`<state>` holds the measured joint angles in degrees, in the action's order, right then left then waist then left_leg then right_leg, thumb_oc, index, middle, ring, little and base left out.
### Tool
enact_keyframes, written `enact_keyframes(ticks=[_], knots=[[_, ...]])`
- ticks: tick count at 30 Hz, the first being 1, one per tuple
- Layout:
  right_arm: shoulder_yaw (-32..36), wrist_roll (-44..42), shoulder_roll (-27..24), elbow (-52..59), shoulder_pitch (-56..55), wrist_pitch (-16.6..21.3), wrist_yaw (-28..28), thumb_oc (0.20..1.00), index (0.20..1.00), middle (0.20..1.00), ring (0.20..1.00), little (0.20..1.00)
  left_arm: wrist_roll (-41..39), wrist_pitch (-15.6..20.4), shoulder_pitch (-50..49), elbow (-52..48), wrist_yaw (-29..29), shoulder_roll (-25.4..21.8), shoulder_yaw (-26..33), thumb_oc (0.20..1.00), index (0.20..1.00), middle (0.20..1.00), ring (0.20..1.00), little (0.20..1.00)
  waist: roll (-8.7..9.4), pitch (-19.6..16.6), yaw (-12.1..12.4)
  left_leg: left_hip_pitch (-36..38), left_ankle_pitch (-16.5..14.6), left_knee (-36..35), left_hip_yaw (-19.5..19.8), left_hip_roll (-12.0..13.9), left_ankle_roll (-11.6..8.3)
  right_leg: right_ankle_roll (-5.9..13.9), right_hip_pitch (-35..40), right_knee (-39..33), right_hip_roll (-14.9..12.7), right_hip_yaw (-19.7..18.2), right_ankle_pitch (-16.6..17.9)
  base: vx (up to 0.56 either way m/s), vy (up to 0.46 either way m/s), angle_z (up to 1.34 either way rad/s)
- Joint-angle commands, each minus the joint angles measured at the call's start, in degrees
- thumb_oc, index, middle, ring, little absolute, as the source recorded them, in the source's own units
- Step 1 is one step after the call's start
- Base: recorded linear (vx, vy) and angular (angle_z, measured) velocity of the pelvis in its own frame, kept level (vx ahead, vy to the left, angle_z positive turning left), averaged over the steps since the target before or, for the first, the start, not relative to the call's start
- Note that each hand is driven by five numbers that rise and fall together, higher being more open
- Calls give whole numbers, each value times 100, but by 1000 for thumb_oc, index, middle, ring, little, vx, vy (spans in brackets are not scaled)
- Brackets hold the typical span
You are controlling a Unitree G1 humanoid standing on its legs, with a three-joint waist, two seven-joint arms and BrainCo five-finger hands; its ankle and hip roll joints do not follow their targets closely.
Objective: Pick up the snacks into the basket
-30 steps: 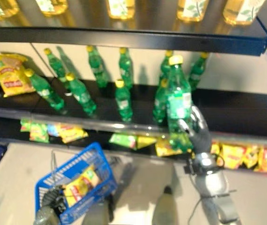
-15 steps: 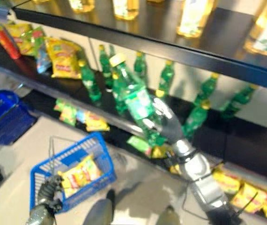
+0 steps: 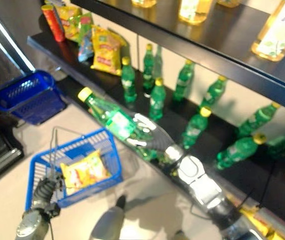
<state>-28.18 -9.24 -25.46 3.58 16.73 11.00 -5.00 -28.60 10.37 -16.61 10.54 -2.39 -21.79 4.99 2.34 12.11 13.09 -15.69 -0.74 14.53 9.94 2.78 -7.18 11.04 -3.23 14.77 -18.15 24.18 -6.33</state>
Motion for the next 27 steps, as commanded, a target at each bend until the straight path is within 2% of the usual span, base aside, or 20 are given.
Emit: enact_keyframes(ticks=[1,12,27], knots=[[-177,262,361,148,965,364,232,200,200,200,200,200,-330,844,507,-1369,118,-577,187,200,200,200,200,200,32,-1,74,47,-240,260,-61,-69,269,-129,-57,-43,85,-29,547,7,-2,8],[-741,1432,839,-1253,2102,-150,460,200,200,200,200,200,-282,891,639,-2329,16,-826,200,200,200,200,200,200,106,131,335,-51,-210,195,23,-120,304,-123,-150,-28,70,35,578,-4,6,7],[-1188,1893,1501,-2558,3557,-504,598,200,200,200,200,200,-314,904,1108,-2990,73,-1353,-14,200,200,200,200,200,410,285,610,-144,-172,112,172,-159,311,-114,-158,-102,93,184,646,2,-5,4]])
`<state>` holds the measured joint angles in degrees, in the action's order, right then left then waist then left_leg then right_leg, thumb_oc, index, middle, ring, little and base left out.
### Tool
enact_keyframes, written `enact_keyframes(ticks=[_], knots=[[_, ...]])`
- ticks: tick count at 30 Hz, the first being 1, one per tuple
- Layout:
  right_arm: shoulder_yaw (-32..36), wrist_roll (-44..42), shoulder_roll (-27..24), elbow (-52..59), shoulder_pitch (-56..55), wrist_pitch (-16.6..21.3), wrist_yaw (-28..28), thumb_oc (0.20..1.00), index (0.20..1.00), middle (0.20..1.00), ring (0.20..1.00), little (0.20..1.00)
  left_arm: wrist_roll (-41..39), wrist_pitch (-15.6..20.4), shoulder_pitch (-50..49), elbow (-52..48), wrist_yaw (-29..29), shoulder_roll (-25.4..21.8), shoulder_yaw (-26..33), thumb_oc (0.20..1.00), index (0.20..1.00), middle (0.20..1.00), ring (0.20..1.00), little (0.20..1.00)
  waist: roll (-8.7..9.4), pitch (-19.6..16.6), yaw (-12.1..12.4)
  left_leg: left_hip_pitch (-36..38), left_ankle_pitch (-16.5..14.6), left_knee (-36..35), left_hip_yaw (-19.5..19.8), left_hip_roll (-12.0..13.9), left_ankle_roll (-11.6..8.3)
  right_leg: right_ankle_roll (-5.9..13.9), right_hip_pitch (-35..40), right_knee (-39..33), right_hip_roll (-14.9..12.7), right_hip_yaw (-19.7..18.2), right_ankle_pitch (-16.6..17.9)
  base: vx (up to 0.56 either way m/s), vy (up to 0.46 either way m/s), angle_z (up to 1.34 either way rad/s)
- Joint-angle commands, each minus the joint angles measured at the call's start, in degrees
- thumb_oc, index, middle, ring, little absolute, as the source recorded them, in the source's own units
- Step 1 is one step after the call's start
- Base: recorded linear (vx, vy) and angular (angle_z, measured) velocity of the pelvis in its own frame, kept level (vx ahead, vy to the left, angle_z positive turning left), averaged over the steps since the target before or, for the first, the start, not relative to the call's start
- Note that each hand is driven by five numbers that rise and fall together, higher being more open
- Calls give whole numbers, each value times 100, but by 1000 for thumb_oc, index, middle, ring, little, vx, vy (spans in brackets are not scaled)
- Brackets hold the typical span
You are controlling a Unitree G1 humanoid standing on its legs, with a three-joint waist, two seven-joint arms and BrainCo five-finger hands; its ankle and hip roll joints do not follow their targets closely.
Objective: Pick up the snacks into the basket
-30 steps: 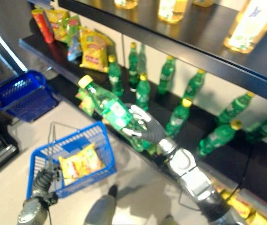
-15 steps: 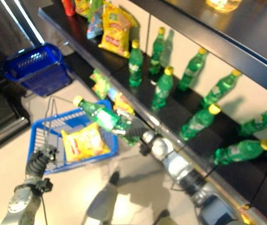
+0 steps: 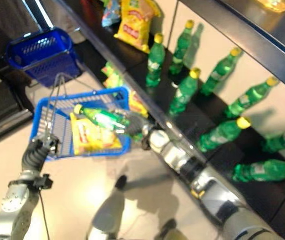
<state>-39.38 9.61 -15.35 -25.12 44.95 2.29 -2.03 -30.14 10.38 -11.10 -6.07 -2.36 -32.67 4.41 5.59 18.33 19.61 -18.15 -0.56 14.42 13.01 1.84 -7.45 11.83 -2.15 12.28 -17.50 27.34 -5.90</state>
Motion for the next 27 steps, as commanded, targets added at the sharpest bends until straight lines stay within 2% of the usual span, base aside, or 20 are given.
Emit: enact_keyframes(ticks=[1,9,12,19,27], knots=[[-105,52,535,257,838,382,314,200,200,200,200,200,-145,904,621,-1394,98,-337,9,200,200,200,200,200,101,-321,-20,102,-205,134,-136,-65,341,-192,-265,153,33,-127,597,7,-7,9],[-257,333,797,143,1479,454,328,200,200,200,200,200,2,1043,927,-1714,311,-781,-200,200,200,200,200,200,235,-271,84,85,-295,189,-98,-68,350,-183,-253,175,61,-132,569,5,-4,2],[-377,351,1023,43,1725,483,272,200,200,200,200,200,-180,1042,1035,-1747,456,-935,-362,200,200,200,200,200,282,-273,116,83,-296,180,-92,-65,353,-179,-266,174,70,-116,584,0,0,0],[-575,494,1445,-486,1878,489,289,200,200,200,200,200,-511,923,1018,-1900,608,-981,-634,200,200,200,200,200,321,-257,177,56,-255,142,-21,-72,368,-179,-255,120,101,-78,615,3,0,1],[-695,634,1985,-1638,1855,414,368,200,200,200,200,200,-843,873,1176,-2211,758,-1051,-948,200,200,200,200,200,287,-196,335,-2,-278,150,87,-124,377,-150,-222,118,99,35,609,10,2,6]])
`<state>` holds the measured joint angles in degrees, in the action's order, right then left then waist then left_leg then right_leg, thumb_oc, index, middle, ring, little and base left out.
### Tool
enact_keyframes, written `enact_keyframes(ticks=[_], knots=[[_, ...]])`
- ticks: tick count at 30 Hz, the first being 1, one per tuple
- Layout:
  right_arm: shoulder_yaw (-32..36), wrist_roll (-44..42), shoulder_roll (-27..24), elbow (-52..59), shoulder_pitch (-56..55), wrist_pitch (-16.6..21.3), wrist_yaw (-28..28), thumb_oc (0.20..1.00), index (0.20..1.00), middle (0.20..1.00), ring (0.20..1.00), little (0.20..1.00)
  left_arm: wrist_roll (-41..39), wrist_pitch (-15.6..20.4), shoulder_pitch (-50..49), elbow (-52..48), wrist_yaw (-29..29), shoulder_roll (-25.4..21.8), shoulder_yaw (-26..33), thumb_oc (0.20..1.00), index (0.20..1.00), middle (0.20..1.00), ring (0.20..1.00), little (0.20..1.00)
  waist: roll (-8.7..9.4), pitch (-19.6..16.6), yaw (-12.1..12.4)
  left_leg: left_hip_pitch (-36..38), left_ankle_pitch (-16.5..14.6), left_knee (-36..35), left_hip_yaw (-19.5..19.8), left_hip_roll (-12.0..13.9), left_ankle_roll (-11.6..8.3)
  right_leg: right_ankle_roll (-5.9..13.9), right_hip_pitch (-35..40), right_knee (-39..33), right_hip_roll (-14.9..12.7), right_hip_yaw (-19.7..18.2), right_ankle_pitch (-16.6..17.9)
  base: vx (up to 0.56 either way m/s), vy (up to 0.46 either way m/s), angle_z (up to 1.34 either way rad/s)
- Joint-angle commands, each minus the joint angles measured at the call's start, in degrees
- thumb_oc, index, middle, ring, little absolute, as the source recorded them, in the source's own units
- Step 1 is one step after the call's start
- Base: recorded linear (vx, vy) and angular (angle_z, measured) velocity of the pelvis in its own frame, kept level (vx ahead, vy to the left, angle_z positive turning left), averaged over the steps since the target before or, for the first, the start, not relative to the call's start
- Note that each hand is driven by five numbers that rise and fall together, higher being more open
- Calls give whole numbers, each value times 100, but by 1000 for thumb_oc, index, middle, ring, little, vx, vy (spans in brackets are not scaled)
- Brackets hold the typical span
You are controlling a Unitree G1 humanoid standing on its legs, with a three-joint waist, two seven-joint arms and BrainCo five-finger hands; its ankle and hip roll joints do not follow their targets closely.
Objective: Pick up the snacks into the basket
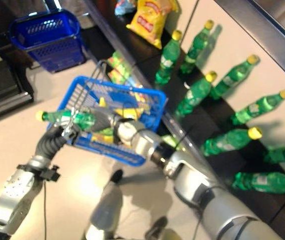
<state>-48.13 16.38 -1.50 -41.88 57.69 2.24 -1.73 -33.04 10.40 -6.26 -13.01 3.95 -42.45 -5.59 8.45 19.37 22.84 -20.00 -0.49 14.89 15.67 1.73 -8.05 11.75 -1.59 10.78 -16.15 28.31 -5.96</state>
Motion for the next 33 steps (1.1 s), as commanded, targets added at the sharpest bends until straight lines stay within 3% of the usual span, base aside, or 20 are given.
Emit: enact_keyframes(ticks=[1,13,26,33], knots=[[181,-42,605,28,584,424,343,200,200,200,200,200,-553,871,694,-1515,126,-75,51,200,200,200,200,200,3,-301,10,181,-284,104,-177,-114,437,-142,-279,268,-37,-60,615,3,6,8],[248,45,1055,-1787,-205,161,277,200,200,200,200,200,-627,692,721,-1481,190,93,-94,200,200,200,200,200,-127,-239,94,149,-250,48,-117,-142,452,-111,-317,266,-65,15,674,1,9,4],[573,-494,1079,-2074,-760,5,399,200,200,200,200,200,-465,590,509,-1503,10,238,30,200,200,200,200,200,-180,-203,-79,197,-244,11,-214,-104,459,-114,-408,313,-88,-119,713,-1,0,-1],[376,-295,1157,-2295,-867,-38,74,200,200,200,200,200,-441,571,487,-1457,103,234,45,200,200,200,200,200,-184,-211,-101,239,-238,-47,-236,-93,459,-102,-422,319,-92,-138,701,1,-1,0]])
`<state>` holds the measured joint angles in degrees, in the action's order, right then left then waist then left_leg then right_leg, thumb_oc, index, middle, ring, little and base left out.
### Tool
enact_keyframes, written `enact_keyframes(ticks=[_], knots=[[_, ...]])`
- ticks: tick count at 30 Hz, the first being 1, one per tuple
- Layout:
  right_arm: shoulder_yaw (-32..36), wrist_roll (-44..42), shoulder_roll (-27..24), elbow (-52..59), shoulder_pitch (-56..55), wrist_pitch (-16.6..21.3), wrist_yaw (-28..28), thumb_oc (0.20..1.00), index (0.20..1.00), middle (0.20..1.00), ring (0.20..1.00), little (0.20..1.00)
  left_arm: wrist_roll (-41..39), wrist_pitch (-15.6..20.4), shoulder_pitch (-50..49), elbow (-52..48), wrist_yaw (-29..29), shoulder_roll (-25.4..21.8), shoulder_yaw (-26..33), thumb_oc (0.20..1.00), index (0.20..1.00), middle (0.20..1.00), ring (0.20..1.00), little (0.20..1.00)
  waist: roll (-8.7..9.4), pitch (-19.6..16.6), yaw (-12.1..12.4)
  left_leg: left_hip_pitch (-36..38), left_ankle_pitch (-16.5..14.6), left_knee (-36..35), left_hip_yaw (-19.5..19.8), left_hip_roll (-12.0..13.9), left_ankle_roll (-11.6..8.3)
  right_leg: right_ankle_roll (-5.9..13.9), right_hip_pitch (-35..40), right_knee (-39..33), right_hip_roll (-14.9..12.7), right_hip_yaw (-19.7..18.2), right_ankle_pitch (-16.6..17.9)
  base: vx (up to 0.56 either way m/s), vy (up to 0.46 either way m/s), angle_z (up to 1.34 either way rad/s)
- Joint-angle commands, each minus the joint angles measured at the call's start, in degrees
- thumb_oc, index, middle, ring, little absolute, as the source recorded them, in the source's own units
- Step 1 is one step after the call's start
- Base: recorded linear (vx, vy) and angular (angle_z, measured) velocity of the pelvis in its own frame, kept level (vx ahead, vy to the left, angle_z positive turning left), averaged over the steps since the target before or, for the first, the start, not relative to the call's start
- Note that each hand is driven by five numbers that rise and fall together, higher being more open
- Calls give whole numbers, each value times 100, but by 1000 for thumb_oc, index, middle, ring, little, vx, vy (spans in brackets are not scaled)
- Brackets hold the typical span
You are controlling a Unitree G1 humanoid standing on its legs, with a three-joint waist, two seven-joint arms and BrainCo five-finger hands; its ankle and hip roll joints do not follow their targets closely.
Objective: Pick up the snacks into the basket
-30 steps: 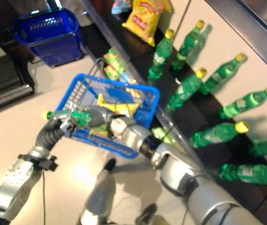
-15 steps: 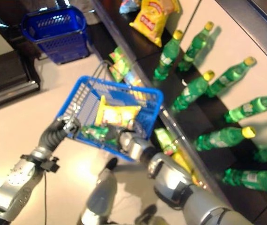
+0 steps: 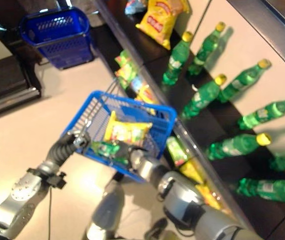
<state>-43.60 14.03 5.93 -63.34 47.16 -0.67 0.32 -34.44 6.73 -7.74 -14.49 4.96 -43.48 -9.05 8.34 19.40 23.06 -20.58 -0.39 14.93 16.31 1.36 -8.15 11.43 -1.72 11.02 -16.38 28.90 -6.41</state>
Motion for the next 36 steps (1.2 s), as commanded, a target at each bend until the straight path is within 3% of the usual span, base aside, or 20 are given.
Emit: enact_keyframes(ticks=[1,4,5,6,14,19,27,33,36], knots=[[-70,-66,397,-146,168,257,-149,200,200,200,200,200,-303,934,625,-1309,13,332,414,200,200,200,200,200,-169,-216,-125,301,-242,-67,-305,-55,467,-66,-406,280,-69,-201,755,0,0,0],[-47,-81,385,-169,130,248,-156,200,200,200,200,200,-312,927,604,-1305,14,337,449,200,200,200,200,200,-167,-215,-132,297,-240,-68,-309,-49,467,-63,-410,279,-72,-207,763,0,0,0],[-42,-72,381,-173,120,245,-159,438,438,438,438,438,-309,925,597,-1297,12,340,453,200,200,200,200,200,-165,-219,-135,293,-243,-63,-311,-45,467,-62,-413,284,-73,-210,764,0,0,0],[-33,-59,355,-134,118,259,-142,1000,1000,1000,1000,1000,-317,921,575,-1260,15,360,453,200,200,200,200,200,-160,-221,-142,290,-249,-56,-317,-37,469,-63,-423,299,-71,-220,757,0,0,0],[74,-96,261,32,163,264,-4,1000,1000,1000,1000,1000,-235,885,453,-1037,-82,377,441,200,200,200,200,200,-184,-219,-184,332,-246,-74,-359,-12,474,-62,-444,320,-68,-264,772,1,0,0],[71,-177,-41,865,205,309,25,1000,1000,1000,1000,1000,40,900,285,-611,-252,355,557,200,200,200,200,200,-143,-220,-286,378,-210,-120,-458,15,484,-65,-512,306,-65,-387,831,-2,3,-7],[291,-474,-752,2431,85,309,35,1000,1000,1000,1000,1000,557,868,16,288,-583,532,803,200,200,200,200,200,-68,-236,-511,455,-232,-122,-616,71,492,-71,-570,317,-74,-547,858,-11,3,-14],[752,-1199,-1488,3886,-434,464,88,1000,1000,1000,1000,1000,817,890,-57,944,-789,791,1004,200,200,200,200,200,0,-351,-692,521,-197,-220,-704,113,490,-51,-566,212,-79,-618,956,-7,1,-8],[1344,-1749,-1996,4989,-1181,874,159,1000,1000,1000,1000,1000,791,904,-76,1595,-1041,1216,1181,200,200,200,200,200,21,-419,-795,590,-183,-264,-752,126,497,-45,-524,168,-79,-643,988,-4,2,-3]])
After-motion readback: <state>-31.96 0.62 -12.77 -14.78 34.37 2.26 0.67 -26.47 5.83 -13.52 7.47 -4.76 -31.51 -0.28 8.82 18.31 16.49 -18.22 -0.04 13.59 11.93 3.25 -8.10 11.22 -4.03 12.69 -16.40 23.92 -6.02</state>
